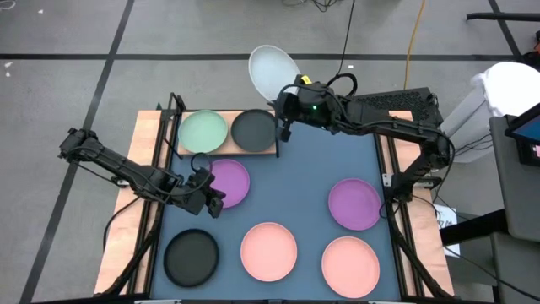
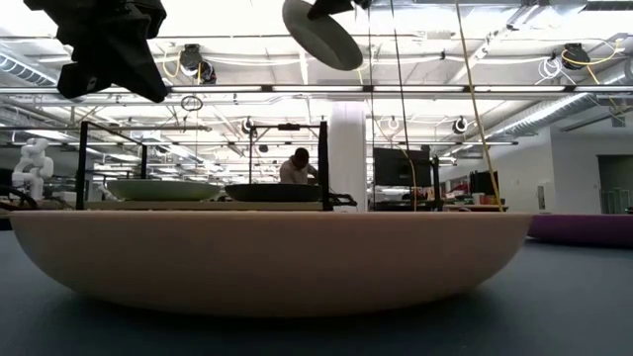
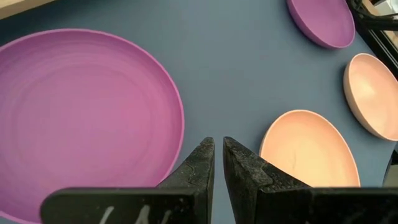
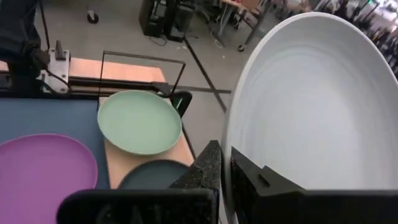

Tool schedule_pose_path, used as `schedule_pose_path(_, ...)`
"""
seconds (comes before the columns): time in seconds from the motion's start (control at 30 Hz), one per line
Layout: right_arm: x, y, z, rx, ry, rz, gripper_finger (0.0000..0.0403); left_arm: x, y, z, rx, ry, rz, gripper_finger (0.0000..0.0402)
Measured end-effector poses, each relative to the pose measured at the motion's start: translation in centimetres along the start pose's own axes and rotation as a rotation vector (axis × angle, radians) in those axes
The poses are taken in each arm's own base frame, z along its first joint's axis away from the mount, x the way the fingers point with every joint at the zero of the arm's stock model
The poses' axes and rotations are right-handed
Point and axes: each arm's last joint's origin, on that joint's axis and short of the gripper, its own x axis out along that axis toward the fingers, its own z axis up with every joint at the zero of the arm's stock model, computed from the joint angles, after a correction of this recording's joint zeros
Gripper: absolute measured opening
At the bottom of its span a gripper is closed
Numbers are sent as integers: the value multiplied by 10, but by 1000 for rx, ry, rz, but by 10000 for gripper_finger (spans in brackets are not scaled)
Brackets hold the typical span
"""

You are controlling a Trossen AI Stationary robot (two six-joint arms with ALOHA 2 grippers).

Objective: Place and stack plates onto a shelf
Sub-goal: Stack the light blue plate on top of the black plate on the shelf

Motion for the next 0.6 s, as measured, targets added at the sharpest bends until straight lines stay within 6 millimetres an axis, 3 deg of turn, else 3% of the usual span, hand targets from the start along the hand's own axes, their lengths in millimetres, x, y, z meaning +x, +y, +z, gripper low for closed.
schedule_pose_path(0.3, 8, -1, 12, 29, -145, -42, 4, 0, 0, 0, 0, 0, 0, 37)
schedule_pose_path(0.6, 39, 19, 3, 75, -174, 147, 4, 0, 0, 0, -16, -1, -3, 37)
